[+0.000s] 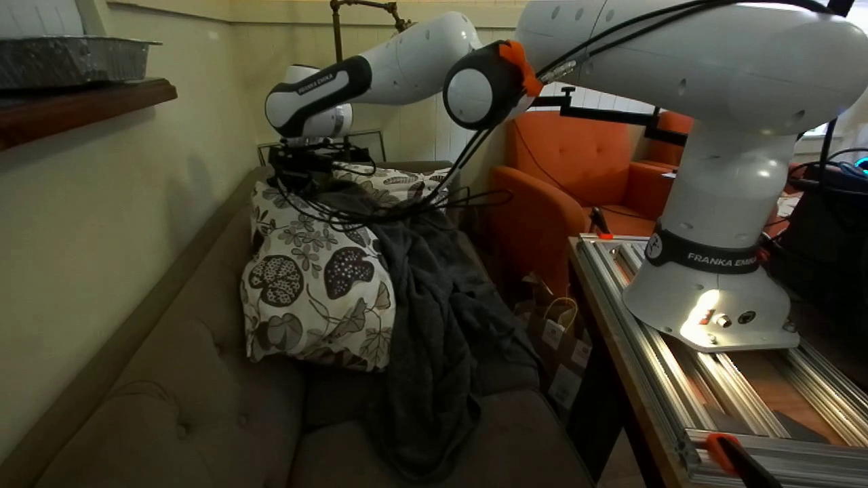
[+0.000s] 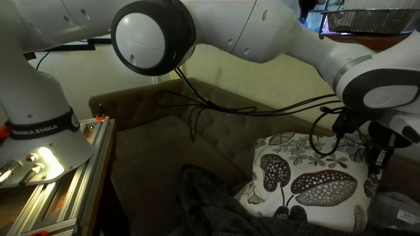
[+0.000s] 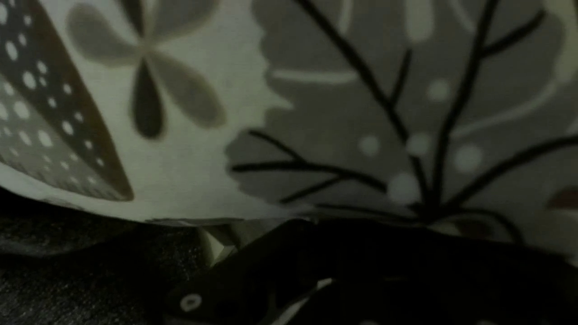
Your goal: Push the pillow on the left to the left.
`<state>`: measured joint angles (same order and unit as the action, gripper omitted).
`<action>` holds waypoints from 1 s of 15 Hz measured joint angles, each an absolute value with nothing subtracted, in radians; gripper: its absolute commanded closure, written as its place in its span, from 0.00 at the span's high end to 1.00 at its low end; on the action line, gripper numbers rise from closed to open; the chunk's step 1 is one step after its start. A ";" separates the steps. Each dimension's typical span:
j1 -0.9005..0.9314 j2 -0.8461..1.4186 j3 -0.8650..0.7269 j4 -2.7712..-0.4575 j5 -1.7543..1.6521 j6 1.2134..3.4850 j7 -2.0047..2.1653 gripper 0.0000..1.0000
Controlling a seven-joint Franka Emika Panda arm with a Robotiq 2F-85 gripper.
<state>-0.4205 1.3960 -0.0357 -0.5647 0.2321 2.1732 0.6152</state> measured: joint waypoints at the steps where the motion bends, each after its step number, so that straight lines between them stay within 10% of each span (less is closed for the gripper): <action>1: -0.420 1.391 -0.014 -0.562 0.233 2.151 0.594 0.00; 15: -0.285 1.326 0.158 -0.559 0.233 1.703 0.477 0.00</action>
<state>-0.2853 1.3257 0.1584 -0.5589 0.2326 1.7032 0.4775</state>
